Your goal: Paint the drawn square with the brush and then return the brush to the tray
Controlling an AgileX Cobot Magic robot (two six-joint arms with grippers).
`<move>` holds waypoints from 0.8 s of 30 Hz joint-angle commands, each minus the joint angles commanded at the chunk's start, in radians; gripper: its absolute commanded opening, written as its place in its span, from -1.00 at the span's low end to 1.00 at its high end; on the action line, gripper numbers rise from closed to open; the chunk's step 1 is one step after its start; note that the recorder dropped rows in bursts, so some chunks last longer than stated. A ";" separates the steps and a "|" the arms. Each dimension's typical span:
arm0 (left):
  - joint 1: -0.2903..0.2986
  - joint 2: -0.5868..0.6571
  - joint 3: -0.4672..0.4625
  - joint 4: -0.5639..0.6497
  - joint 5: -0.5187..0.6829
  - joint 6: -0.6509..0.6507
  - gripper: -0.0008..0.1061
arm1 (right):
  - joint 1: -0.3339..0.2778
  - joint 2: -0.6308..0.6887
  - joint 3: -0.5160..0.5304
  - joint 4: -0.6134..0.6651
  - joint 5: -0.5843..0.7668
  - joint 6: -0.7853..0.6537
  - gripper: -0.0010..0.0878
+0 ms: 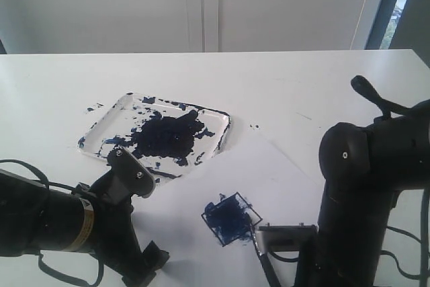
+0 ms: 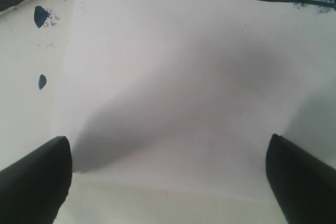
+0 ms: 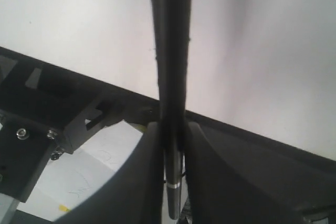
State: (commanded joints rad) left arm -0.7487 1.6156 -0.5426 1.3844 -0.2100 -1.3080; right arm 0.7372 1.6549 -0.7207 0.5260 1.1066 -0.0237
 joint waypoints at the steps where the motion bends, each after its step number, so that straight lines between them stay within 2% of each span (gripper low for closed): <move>1: 0.000 0.000 0.000 0.000 0.000 0.000 0.98 | 0.000 0.000 0.000 0.000 -0.010 -0.002 -0.98; 13: 0.000 0.000 0.000 0.009 0.000 0.000 0.98 | 0.000 0.000 -0.070 0.056 -0.078 -0.078 -0.98; 24: 0.000 0.000 0.000 0.009 -0.002 0.000 0.98 | 0.000 0.070 -0.071 0.072 -0.101 -0.078 -0.98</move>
State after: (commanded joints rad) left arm -0.7487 1.6156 -0.5426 1.3935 -0.2123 -1.3080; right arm 0.7372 1.7245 -0.7914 0.5976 1.0056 -0.1013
